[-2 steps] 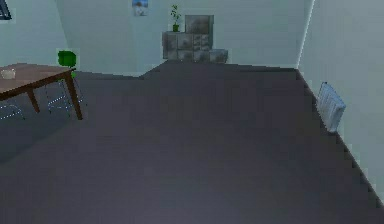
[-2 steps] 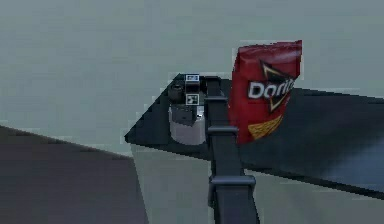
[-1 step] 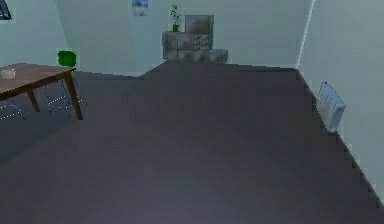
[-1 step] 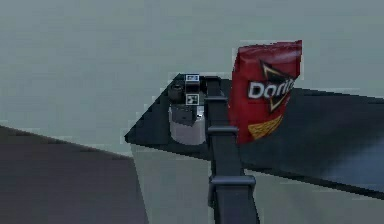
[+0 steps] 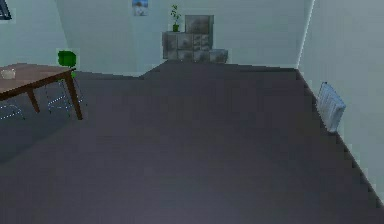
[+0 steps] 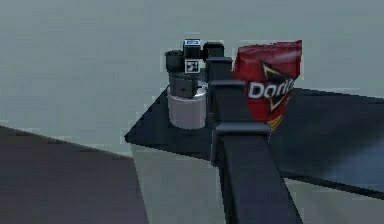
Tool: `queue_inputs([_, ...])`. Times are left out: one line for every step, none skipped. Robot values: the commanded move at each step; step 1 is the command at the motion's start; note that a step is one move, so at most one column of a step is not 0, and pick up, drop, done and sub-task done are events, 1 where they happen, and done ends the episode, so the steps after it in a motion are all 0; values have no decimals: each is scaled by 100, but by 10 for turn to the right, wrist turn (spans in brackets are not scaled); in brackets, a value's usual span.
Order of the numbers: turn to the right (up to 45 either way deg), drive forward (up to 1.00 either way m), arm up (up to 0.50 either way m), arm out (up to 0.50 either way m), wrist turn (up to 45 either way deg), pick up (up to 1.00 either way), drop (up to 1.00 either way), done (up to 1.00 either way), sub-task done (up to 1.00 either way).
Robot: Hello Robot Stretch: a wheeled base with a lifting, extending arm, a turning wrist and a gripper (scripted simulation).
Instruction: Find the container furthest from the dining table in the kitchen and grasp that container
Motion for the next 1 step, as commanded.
queue_inputs([0, 0, 0, 0, 0, 0, 0, 100, 0])
